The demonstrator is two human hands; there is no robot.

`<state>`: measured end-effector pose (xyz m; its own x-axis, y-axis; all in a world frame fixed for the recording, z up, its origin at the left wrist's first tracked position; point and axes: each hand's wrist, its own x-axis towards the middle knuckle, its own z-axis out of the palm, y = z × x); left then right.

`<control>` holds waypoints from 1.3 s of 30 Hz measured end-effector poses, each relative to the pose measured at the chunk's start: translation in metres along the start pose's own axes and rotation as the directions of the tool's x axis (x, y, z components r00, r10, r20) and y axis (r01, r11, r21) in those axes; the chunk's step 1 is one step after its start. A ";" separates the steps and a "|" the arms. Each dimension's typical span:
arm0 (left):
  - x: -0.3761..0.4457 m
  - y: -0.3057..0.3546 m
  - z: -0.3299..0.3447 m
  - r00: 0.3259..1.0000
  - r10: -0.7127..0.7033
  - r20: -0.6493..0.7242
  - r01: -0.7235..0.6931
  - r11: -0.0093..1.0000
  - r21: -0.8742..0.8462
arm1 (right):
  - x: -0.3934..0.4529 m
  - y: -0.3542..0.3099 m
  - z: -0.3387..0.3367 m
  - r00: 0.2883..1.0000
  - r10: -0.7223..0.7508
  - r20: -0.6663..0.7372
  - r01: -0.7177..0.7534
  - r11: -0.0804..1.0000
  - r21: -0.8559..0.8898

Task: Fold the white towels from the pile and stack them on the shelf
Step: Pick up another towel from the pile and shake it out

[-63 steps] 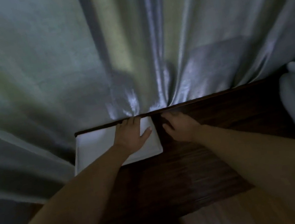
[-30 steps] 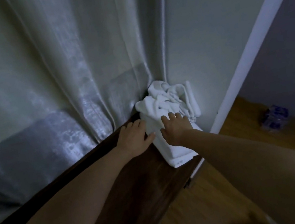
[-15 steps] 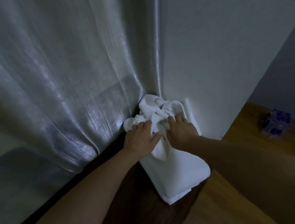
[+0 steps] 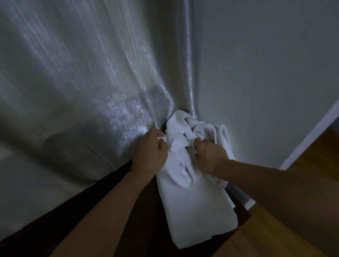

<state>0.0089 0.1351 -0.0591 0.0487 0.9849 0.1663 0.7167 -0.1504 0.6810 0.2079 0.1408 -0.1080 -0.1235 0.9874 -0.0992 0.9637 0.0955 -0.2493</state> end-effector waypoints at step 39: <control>-0.011 0.003 -0.035 0.976 -0.154 0.153 0.193 0.939 -0.285 | -0.016 -0.094 -0.116 0.900 0.245 -0.362 0.126 0.647 0.752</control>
<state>-0.0140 0.1207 -0.0336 0.0434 0.9977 -0.0522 0.4838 0.0247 0.8748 0.1470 0.1310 0.0285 0.2102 0.9573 0.1984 0.4305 0.0916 -0.8980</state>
